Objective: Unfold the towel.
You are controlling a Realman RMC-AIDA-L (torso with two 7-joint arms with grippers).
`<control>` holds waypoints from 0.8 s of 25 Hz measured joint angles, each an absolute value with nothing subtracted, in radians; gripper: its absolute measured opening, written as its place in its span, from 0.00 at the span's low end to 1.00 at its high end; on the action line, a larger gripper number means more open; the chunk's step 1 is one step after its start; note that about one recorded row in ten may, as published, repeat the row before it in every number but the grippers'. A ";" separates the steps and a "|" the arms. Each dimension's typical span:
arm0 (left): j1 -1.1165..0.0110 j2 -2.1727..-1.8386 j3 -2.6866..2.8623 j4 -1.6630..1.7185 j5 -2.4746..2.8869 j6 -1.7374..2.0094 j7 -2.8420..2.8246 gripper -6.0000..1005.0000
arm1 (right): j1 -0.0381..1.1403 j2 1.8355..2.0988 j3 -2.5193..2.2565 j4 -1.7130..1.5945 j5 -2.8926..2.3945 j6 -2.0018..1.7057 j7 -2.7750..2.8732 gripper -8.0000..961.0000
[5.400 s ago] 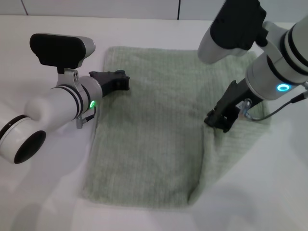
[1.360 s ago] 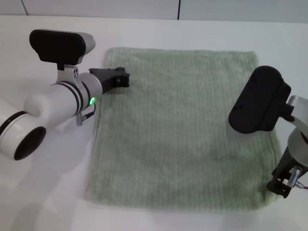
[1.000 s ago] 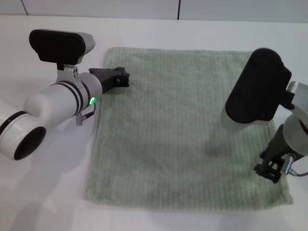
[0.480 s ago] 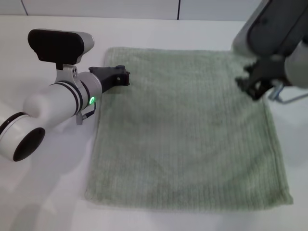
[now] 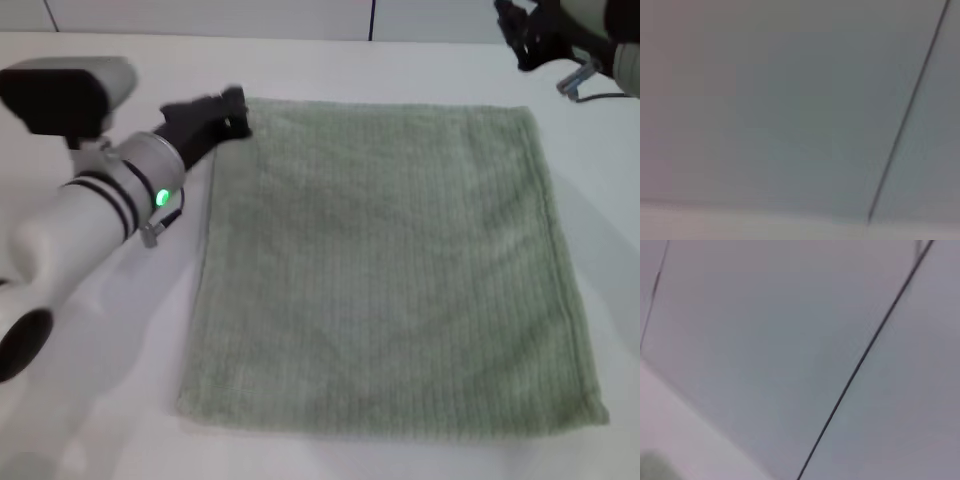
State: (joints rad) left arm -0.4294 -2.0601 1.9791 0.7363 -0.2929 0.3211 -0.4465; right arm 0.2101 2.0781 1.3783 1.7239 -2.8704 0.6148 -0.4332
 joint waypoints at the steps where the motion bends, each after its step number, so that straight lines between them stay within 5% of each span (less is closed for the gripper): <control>1: -0.410 -2.060 1.972 0.735 -0.293 0.375 -0.446 0.00 | 0.204 2.078 1.378 1.681 -2.839 0.525 -0.433 0.25; 12: -0.356 -2.069 1.874 0.523 -0.303 0.952 -0.446 0.00 | 0.292 2.082 1.220 1.000 -2.543 -0.532 -0.430 0.25; 20: -0.371 -2.071 1.830 0.418 -0.304 1.106 -0.419 0.00 | 0.435 2.085 1.093 0.631 -2.515 -0.899 -0.333 0.25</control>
State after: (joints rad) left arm -0.3713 -2.0709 1.8301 0.4181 -0.3039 1.1060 -0.4195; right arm 0.4351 2.0847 1.0934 0.6313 -2.5151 -0.8987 -0.3330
